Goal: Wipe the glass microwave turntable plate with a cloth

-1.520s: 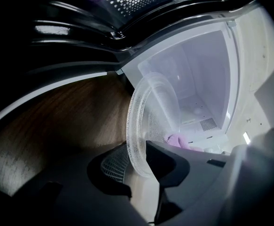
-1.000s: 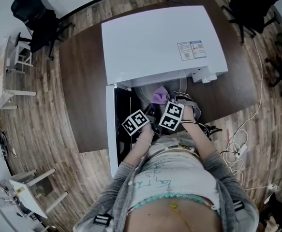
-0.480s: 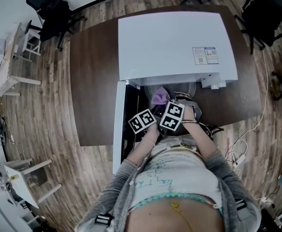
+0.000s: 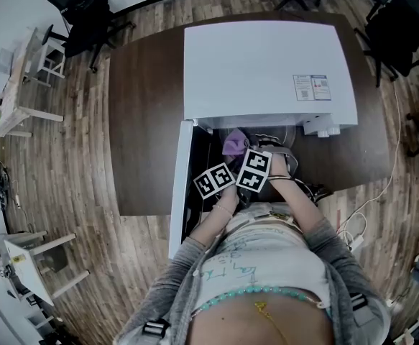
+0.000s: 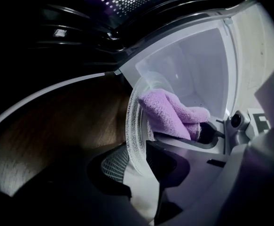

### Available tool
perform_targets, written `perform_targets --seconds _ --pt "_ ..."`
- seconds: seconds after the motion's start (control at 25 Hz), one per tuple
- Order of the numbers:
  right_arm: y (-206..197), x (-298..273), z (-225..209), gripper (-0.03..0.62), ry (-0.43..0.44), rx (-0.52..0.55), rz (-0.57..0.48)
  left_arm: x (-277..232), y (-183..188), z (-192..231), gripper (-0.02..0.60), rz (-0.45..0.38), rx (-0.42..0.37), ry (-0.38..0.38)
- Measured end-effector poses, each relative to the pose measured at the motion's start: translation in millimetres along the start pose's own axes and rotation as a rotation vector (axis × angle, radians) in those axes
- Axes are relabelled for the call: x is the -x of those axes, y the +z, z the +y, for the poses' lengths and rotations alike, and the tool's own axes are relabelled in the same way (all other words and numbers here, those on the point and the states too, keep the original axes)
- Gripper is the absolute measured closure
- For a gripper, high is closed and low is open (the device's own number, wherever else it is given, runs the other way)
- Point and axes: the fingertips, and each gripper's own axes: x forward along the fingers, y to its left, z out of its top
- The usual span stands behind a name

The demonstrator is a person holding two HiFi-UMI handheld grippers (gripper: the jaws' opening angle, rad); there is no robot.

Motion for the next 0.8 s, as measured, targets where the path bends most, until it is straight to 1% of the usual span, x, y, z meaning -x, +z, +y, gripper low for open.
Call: perform_targets --seconds 0.32,0.56,0.8 --pt "24 -6 -3 0.482 0.011 0.105 -0.017 -1 -1 0 0.457 0.007 0.004 0.001" --pt "33 -8 -10 0.482 0.007 0.119 -0.035 -1 -1 0 0.457 0.011 0.008 0.0" --pt "39 -9 -24 0.482 -0.021 0.11 -0.052 -2 -2 -1 0.457 0.013 0.006 -0.003"
